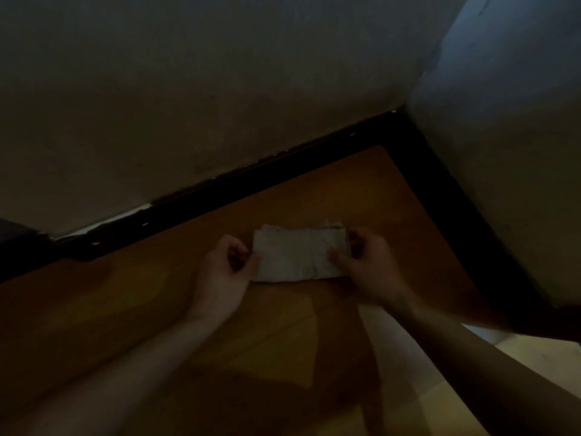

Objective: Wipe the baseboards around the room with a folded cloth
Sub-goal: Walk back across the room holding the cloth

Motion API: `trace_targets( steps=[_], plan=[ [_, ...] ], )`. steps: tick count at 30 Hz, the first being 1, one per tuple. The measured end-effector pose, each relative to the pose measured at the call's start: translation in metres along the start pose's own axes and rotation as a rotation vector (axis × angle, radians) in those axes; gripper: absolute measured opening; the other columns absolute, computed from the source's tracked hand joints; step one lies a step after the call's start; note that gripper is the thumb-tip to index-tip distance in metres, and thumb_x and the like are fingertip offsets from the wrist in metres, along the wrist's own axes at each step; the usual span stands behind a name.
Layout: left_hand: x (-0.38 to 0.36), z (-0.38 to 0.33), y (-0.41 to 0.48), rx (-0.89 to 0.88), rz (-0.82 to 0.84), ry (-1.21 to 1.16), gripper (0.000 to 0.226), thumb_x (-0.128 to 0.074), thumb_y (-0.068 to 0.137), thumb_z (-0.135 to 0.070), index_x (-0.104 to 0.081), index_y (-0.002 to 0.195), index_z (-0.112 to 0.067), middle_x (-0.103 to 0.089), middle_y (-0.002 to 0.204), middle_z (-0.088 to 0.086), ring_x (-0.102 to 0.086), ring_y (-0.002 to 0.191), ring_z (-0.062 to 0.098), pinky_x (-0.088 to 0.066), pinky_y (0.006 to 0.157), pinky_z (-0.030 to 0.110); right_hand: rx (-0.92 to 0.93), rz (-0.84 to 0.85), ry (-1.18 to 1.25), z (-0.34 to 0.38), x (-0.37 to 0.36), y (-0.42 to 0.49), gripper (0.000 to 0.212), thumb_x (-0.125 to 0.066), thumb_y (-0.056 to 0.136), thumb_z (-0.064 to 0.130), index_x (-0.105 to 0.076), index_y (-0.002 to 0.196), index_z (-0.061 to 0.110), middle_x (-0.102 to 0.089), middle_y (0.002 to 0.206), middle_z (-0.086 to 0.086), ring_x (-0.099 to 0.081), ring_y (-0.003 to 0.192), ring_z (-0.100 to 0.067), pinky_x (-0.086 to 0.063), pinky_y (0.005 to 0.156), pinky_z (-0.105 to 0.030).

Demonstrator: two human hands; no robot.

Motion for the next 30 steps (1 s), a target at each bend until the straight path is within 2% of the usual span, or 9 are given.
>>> trace_targets(
  steps=[3,6,9,12,14,19,24,27,30],
  plan=[
    [0.005,0.000,0.002,-0.124,-0.009,0.224,0.036,-0.074,0.089,-0.034,-0.054,0.119,-0.030,-0.051,0.109,-0.007,-0.052,0.096,0.012,-0.043,0.080,0.031,0.139,-0.127,-0.434,-0.005,0.009,0.003,0.051,-0.071,0.090,0.036,-0.053,0.135,0.022,-0.055,0.117,0.009,-0.053,0.098,-0.003,-0.046,0.080,-0.015],
    [0.003,-0.013,0.006,-0.409,0.033,0.438,0.052,-0.074,0.090,-0.025,-0.055,0.139,-0.029,-0.045,0.124,0.000,-0.039,0.109,0.013,-0.038,0.090,0.034,0.239,-0.160,-0.607,-0.004,0.011,0.006,0.061,-0.072,0.087,0.041,-0.048,0.140,0.026,-0.041,0.120,0.004,-0.047,0.103,-0.012,-0.051,0.083,-0.032],
    [-0.006,-0.021,0.013,-0.565,0.139,0.548,0.047,-0.067,0.093,-0.025,-0.059,0.139,-0.024,-0.051,0.136,0.004,-0.042,0.119,0.021,-0.042,0.094,0.042,0.378,-0.146,-0.745,0.004,0.008,0.009,0.053,-0.075,0.084,0.035,-0.056,0.132,0.025,-0.042,0.111,0.003,-0.044,0.099,-0.016,-0.047,0.076,-0.034],
    [-0.012,-0.024,0.018,-0.527,0.180,0.581,0.053,-0.052,0.089,-0.045,-0.060,0.136,-0.022,-0.049,0.136,0.002,-0.040,0.123,0.020,-0.038,0.098,0.043,0.457,-0.100,-0.838,0.010,0.006,0.014,0.043,-0.077,0.084,0.033,-0.063,0.122,0.021,-0.049,0.111,0.001,-0.044,0.100,-0.018,-0.040,0.078,-0.029],
    [-0.014,-0.028,0.020,-0.536,0.158,0.591,0.051,-0.055,0.087,-0.050,-0.066,0.126,-0.019,-0.046,0.135,0.007,-0.042,0.122,0.024,-0.036,0.095,0.043,0.459,-0.056,-0.864,0.013,0.006,0.020,0.042,-0.077,0.083,0.034,-0.063,0.121,0.022,-0.051,0.112,0.001,-0.044,0.104,-0.020,-0.036,0.080,-0.029],
    [-0.019,-0.036,0.024,-0.638,0.068,0.587,0.031,-0.084,0.079,-0.025,-0.066,0.103,-0.014,-0.052,0.112,0.007,-0.049,0.102,0.026,-0.034,0.079,0.038,0.407,0.054,-0.944,0.026,0.006,0.032,0.032,-0.074,0.083,0.037,-0.062,0.109,0.024,-0.048,0.110,0.000,-0.044,0.104,-0.023,-0.036,0.084,-0.034],
    [-0.016,-0.048,0.004,-0.842,0.088,0.486,0.011,-0.056,0.086,-0.026,-0.051,0.092,-0.017,-0.051,0.095,-0.001,-0.049,0.084,0.017,-0.035,0.070,0.034,0.604,0.057,-0.898,0.041,0.014,0.014,0.023,-0.074,0.075,0.011,-0.056,0.088,0.017,-0.056,0.093,-0.001,-0.052,0.086,-0.026,-0.037,0.066,-0.036],
    [-0.017,-0.046,-0.017,-0.992,0.156,0.480,0.015,-0.057,0.084,-0.024,-0.046,0.094,-0.019,-0.057,0.096,0.002,-0.057,0.085,0.020,-0.044,0.070,0.034,0.738,0.030,-0.907,0.038,0.022,-0.013,0.028,-0.074,0.072,0.006,-0.057,0.093,0.014,-0.058,0.093,-0.005,-0.052,0.082,-0.024,-0.042,0.062,-0.034],
    [-0.025,-0.031,-0.037,-1.098,0.317,0.496,0.021,-0.062,0.089,-0.034,-0.049,0.100,-0.022,-0.062,0.103,0.003,-0.063,0.092,0.022,-0.050,0.077,0.037,0.799,0.127,-0.946,0.015,0.020,-0.037,0.023,-0.066,0.082,0.017,-0.058,0.103,0.013,-0.058,0.101,-0.006,-0.054,0.085,-0.025,-0.046,0.062,-0.033]
  ],
)
Point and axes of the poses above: each hand's wrist, its own y-axis towards the middle knuckle, its own x-axis out of the back of the hand, z = x × y, the point moved 4 cm from there along y, towards the middle knuckle
